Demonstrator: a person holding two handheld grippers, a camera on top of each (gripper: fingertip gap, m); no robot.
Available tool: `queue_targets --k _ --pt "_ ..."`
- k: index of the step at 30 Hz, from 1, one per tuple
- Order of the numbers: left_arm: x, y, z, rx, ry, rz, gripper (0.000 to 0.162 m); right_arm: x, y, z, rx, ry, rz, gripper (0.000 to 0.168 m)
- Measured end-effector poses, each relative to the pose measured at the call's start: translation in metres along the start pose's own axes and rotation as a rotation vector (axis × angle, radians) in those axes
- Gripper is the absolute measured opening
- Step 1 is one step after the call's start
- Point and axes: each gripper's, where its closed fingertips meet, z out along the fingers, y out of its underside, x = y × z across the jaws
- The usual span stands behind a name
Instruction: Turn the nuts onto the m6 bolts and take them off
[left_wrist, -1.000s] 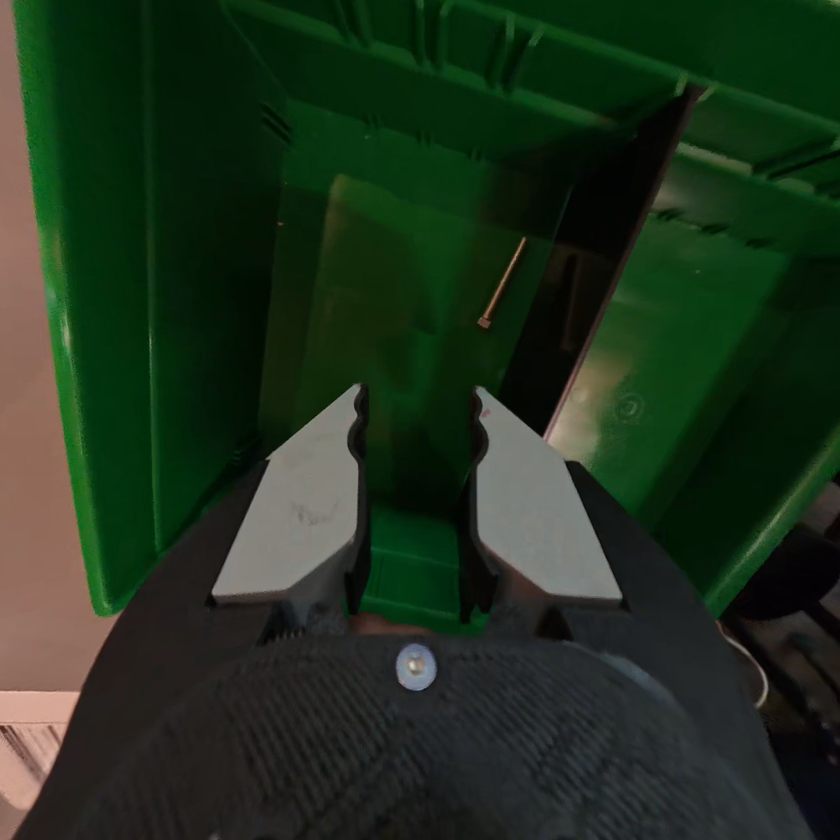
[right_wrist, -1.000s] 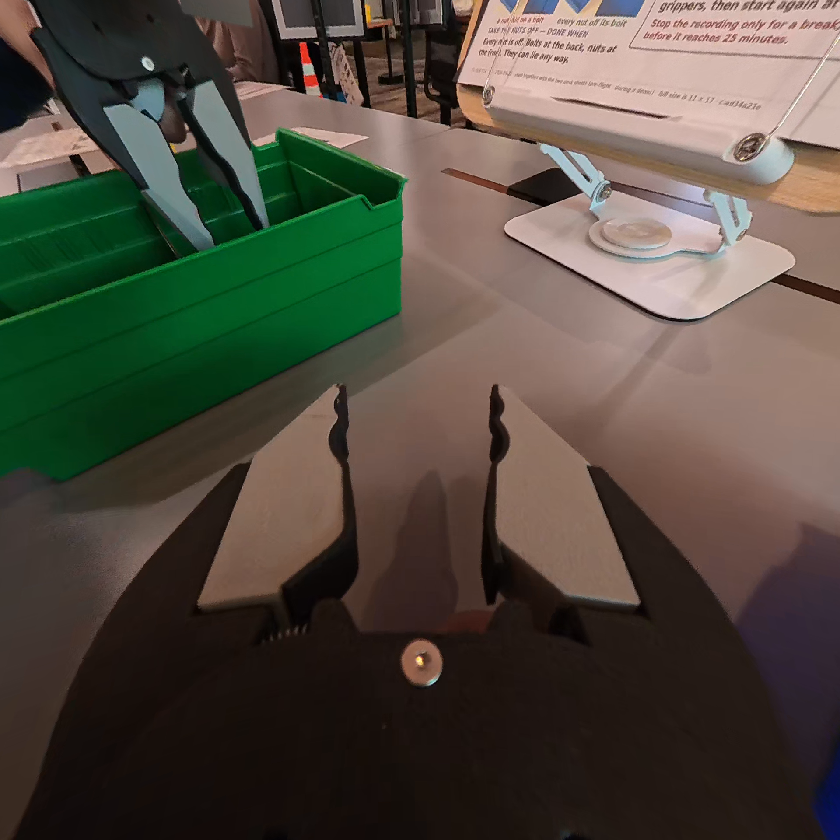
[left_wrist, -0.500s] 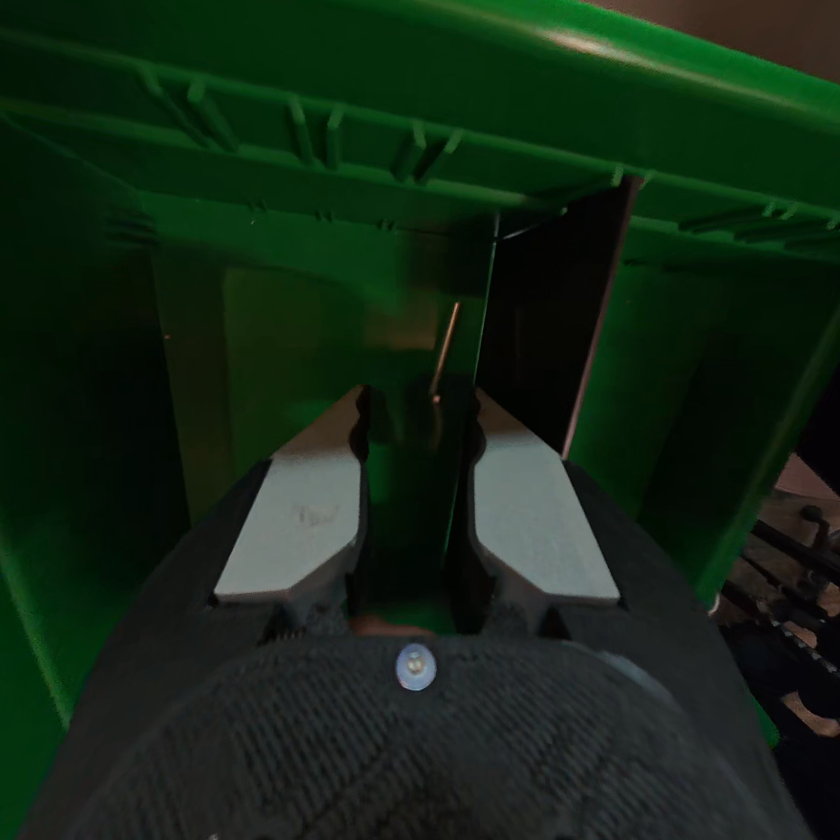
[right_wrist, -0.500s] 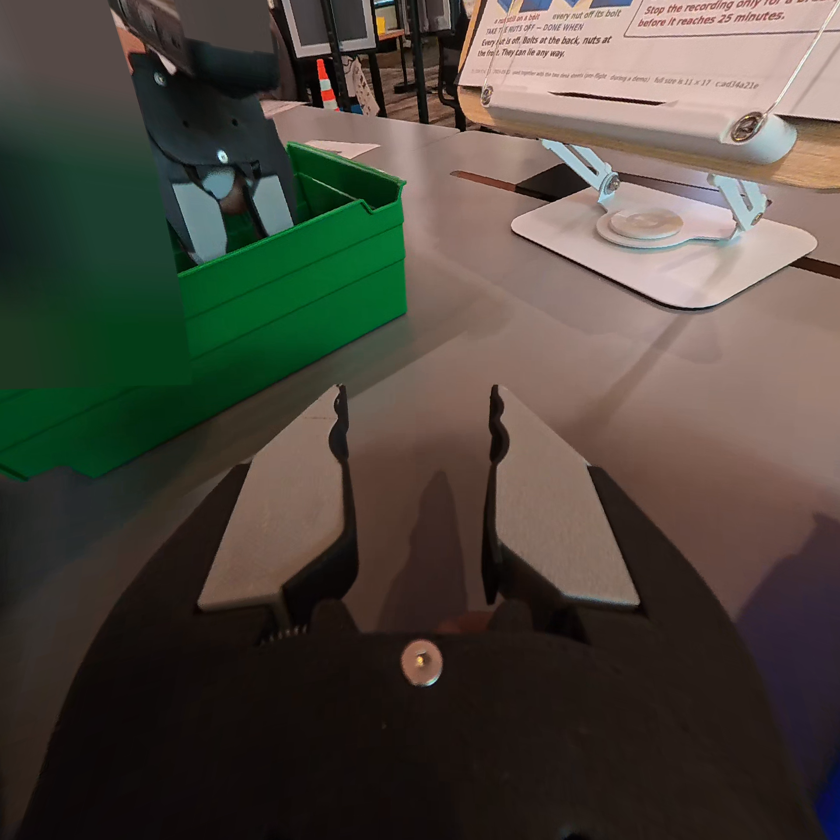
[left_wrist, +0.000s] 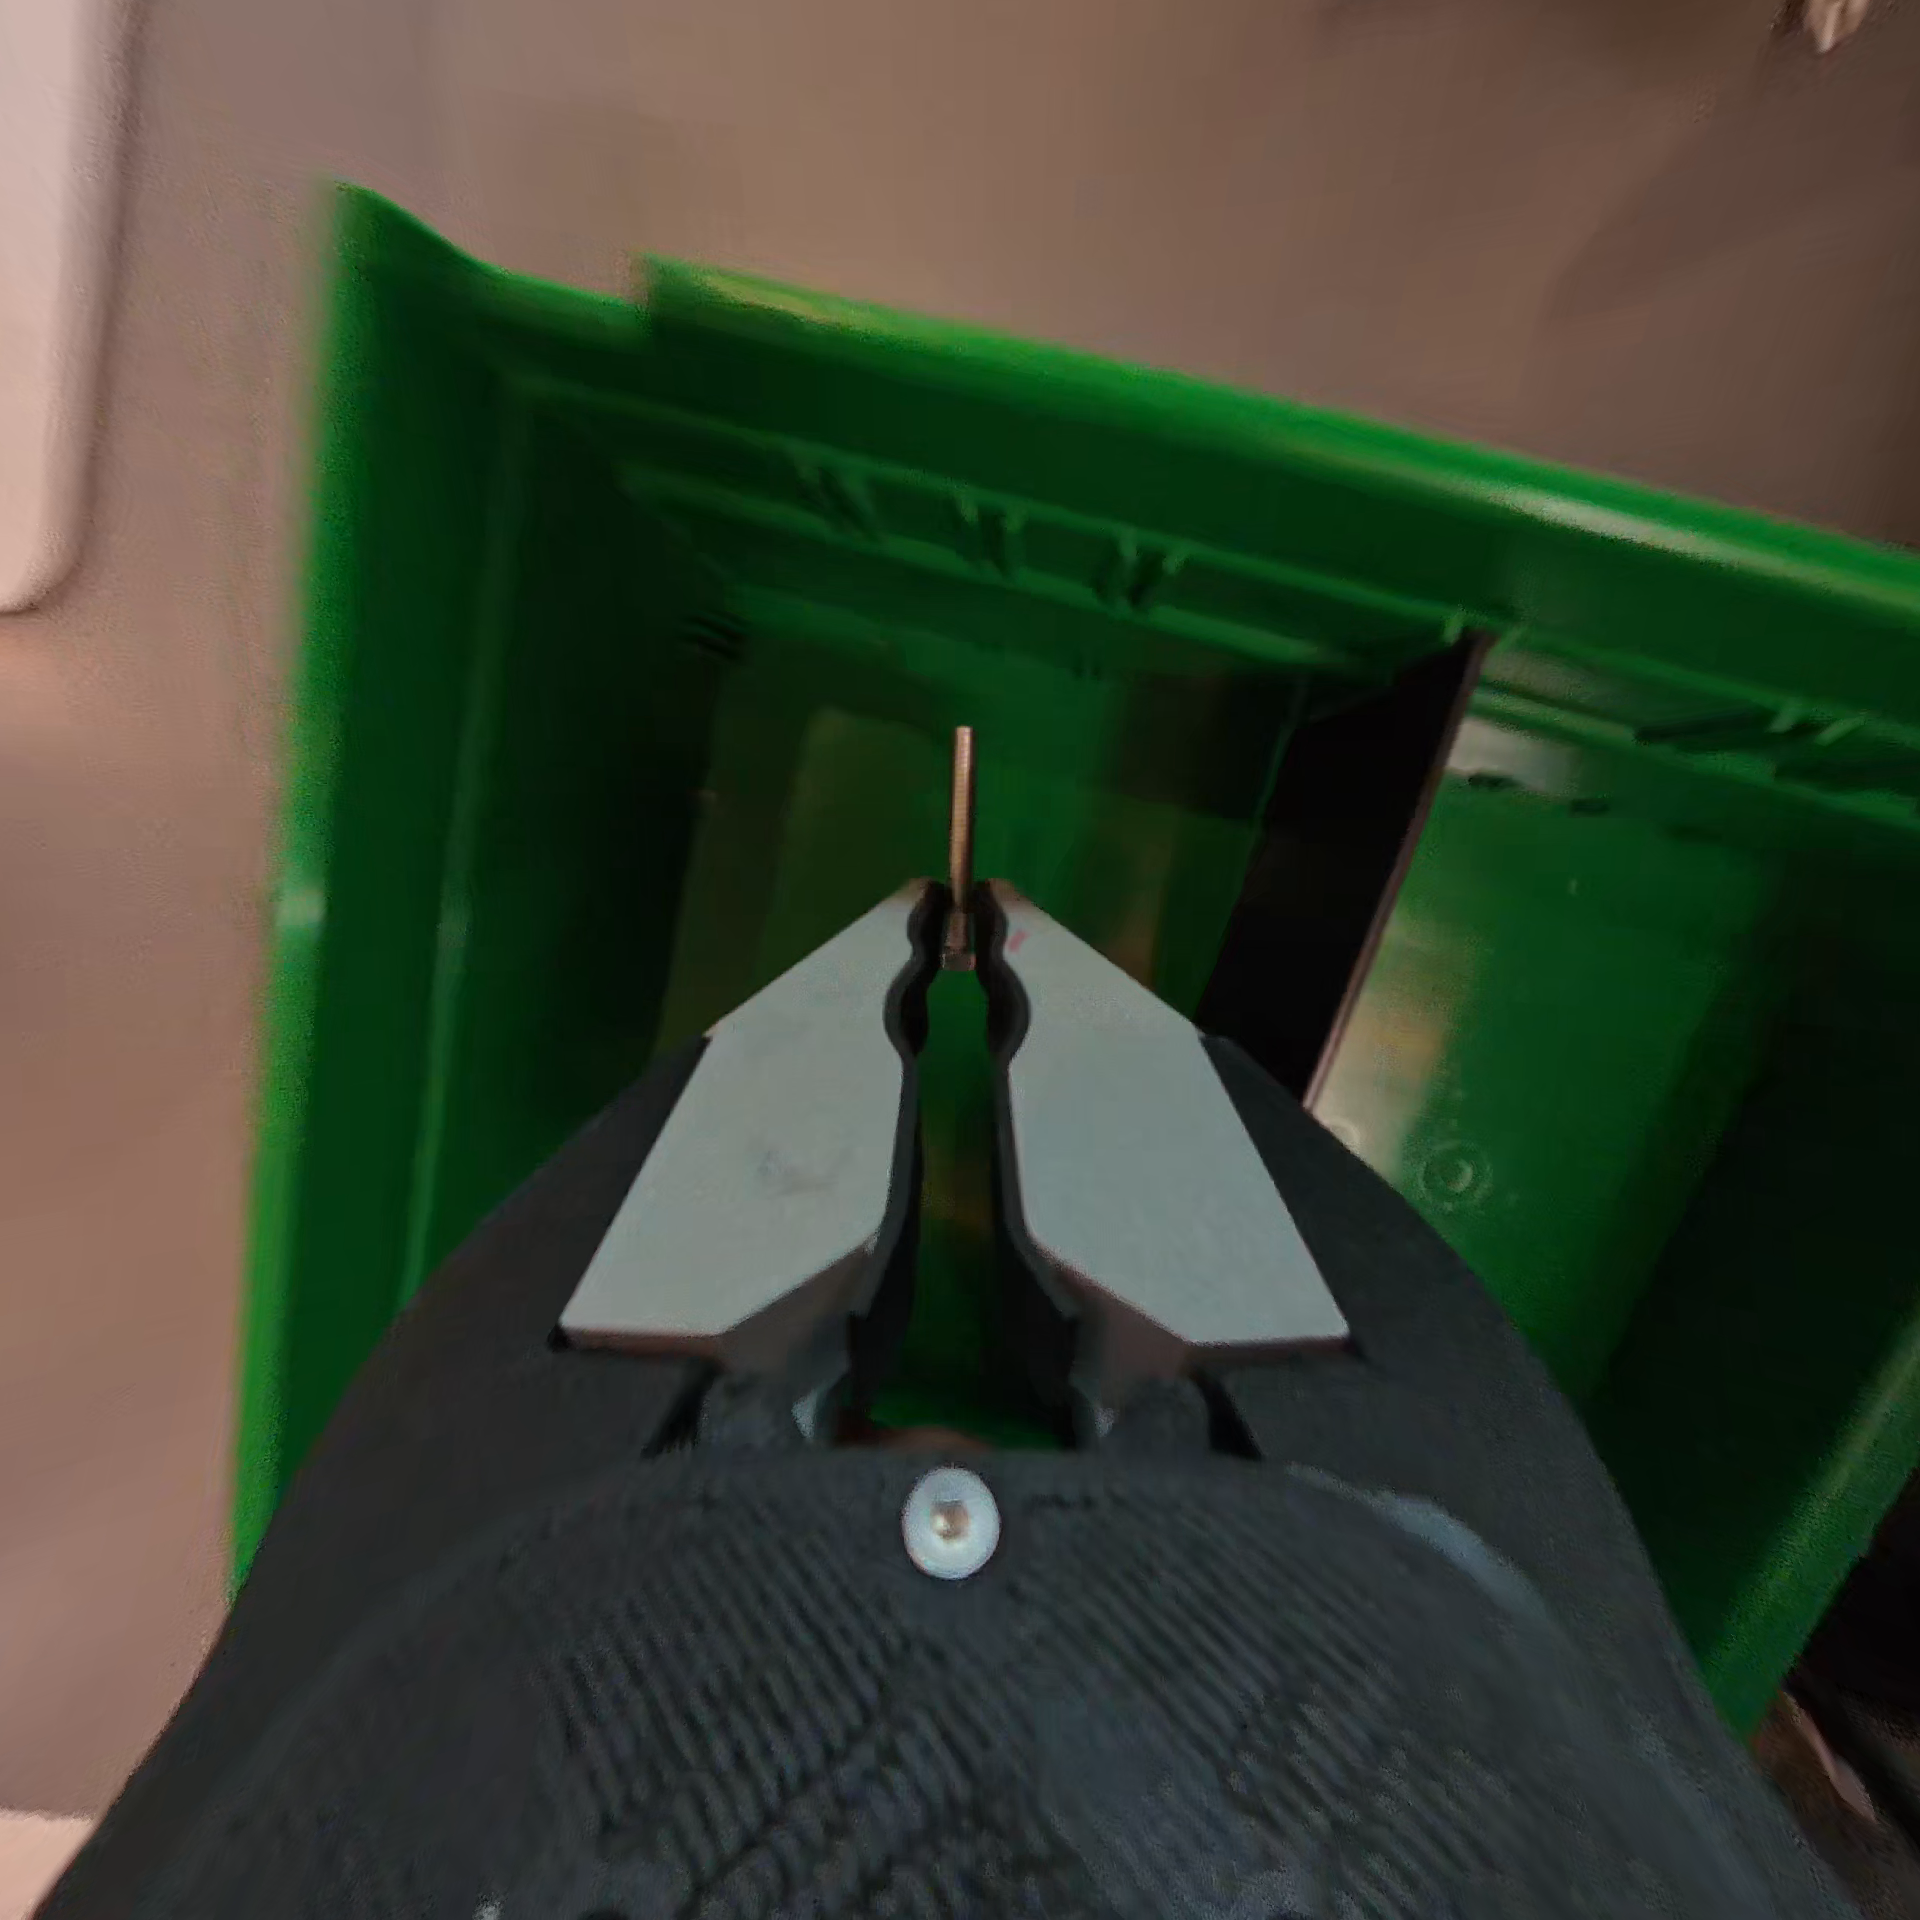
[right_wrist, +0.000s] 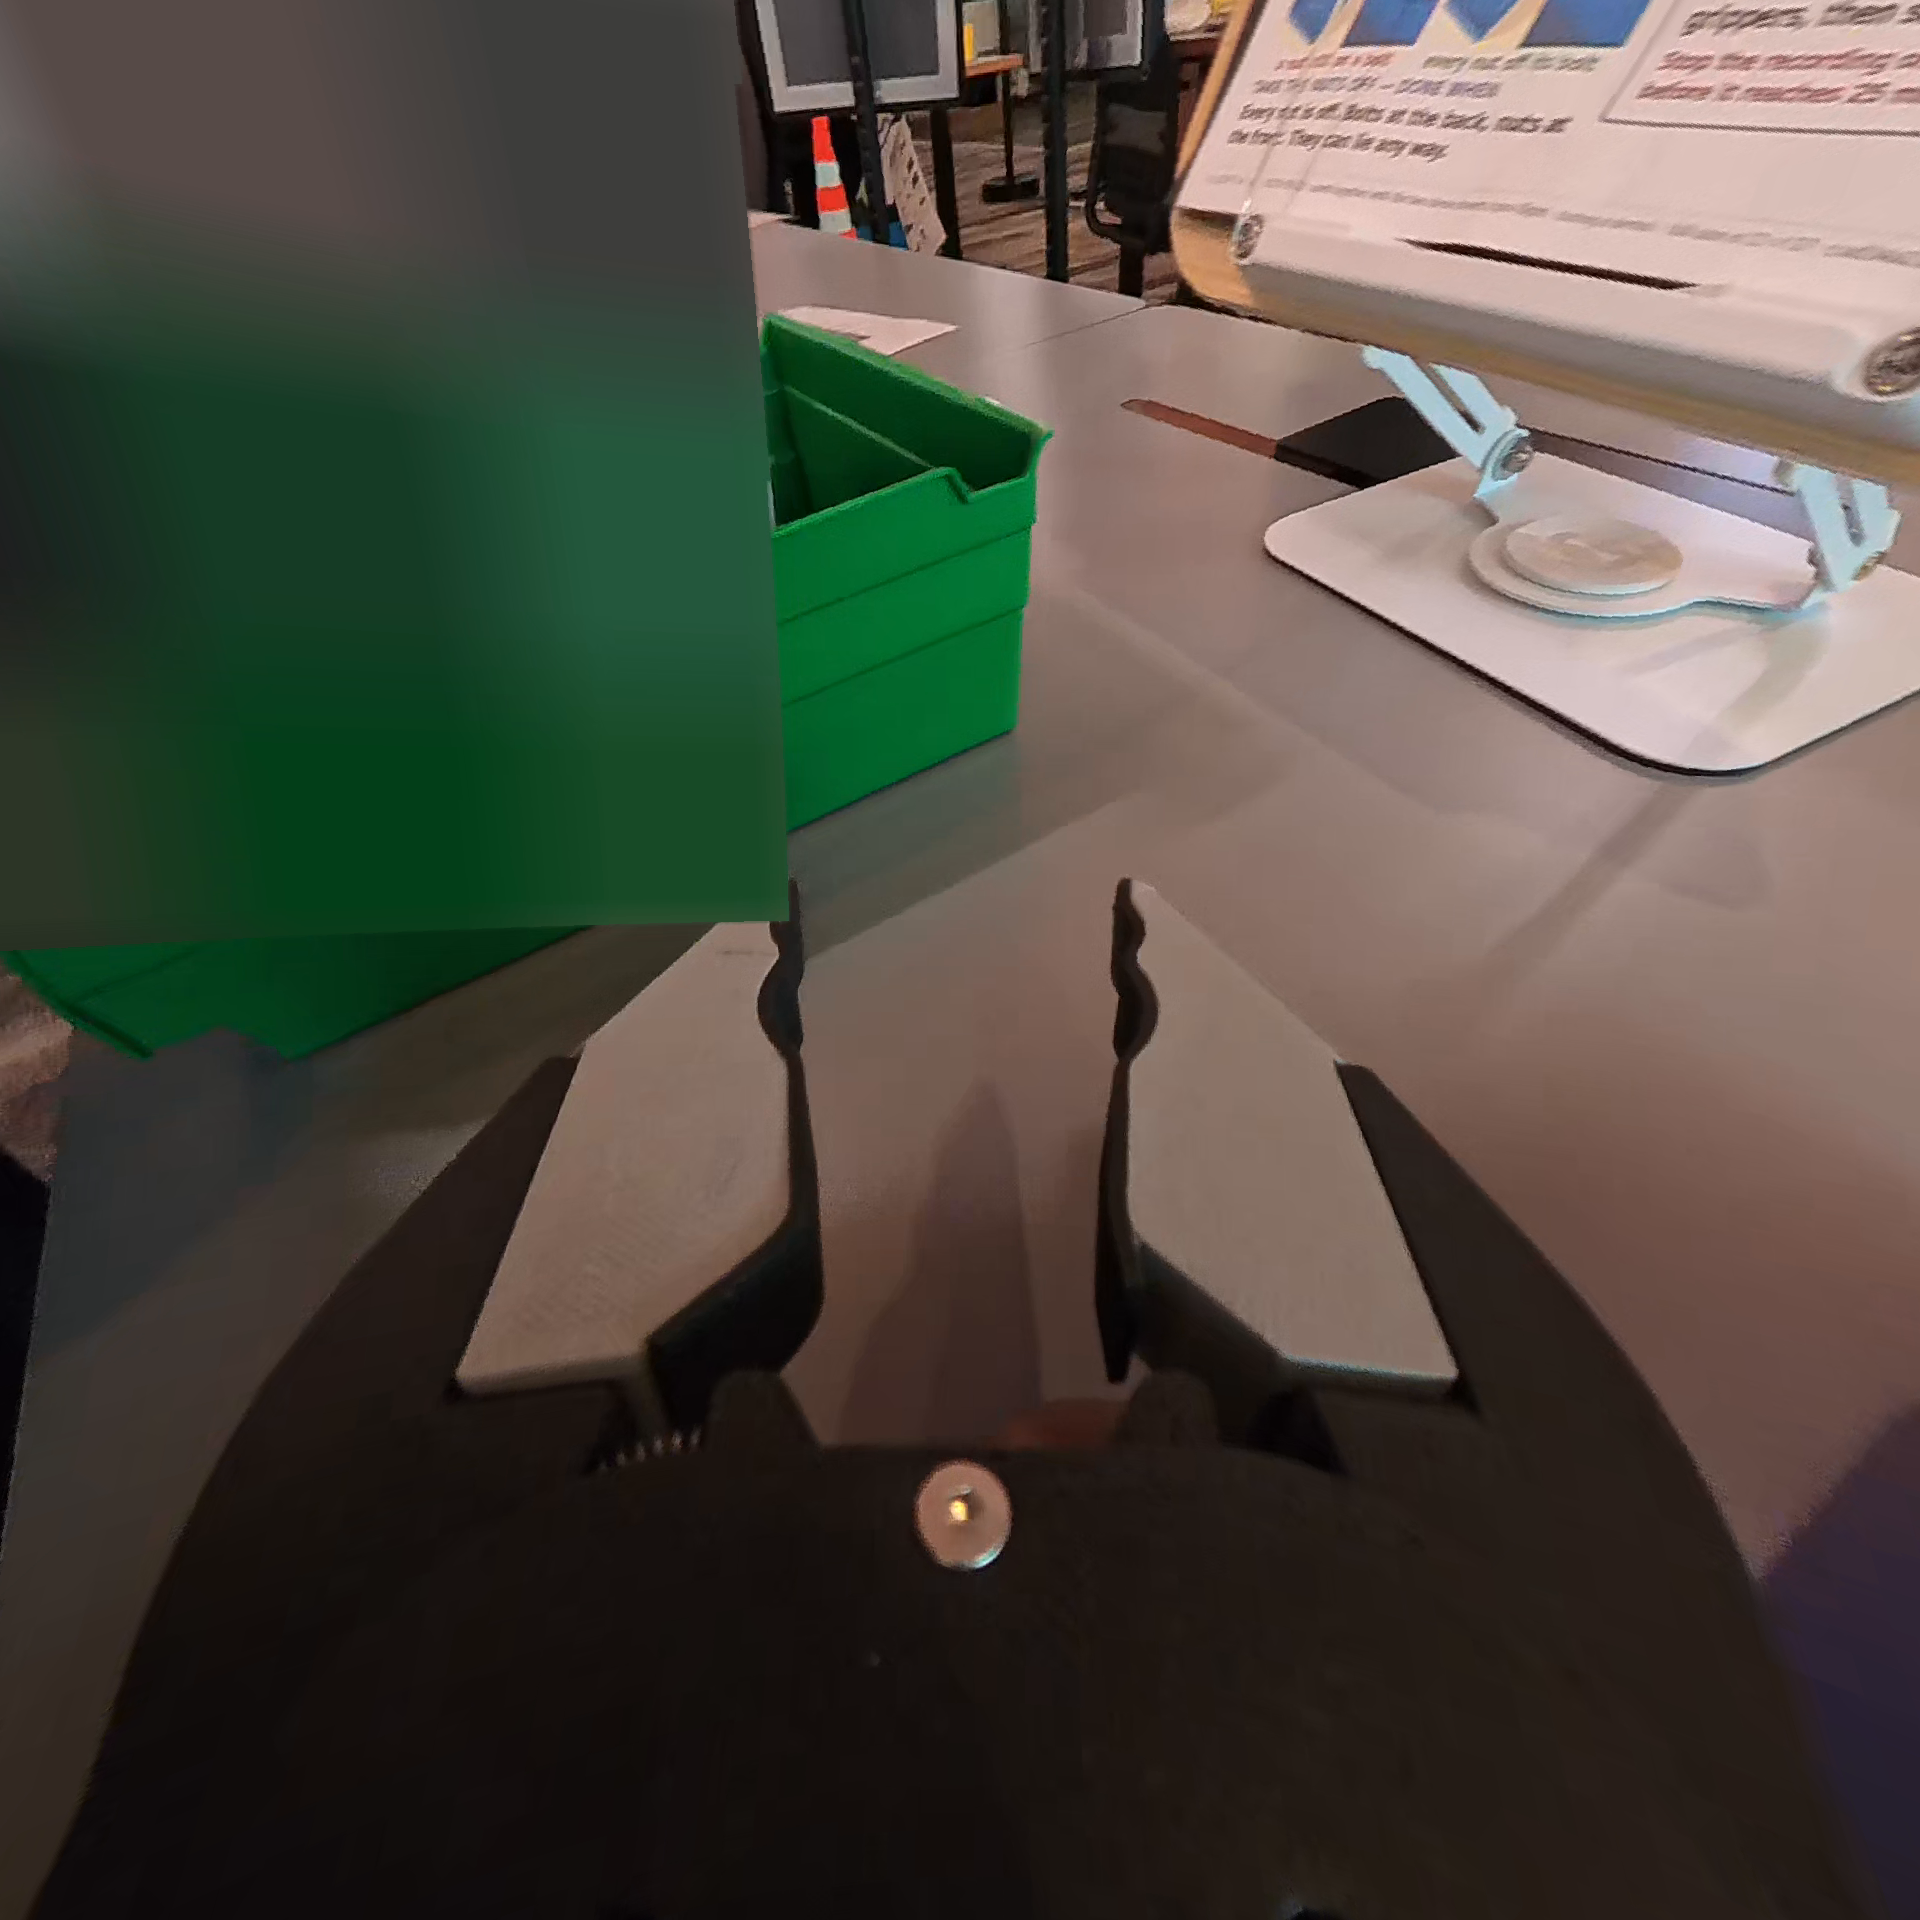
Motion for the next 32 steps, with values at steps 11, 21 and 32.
queue_targets --k 11,21,32 --pt "0.084 -0.131 -0.107 0.64 -0.172 -0.039 0.004 -0.052 -0.073 -0.03 0.259 -0.322 0.141 0.042" --pt "0.151 -0.18 -0.1 0.711 -0.162 -0.059 0.003 -0.102 -0.106 -0.076 0.387 -0.469 0.188 0.002" --pt "0.211 -0.15 -0.052 0.647 -0.177 -0.273 0.027 -0.042 -0.046 -0.082 0.091 0.025 0.003 0.002"
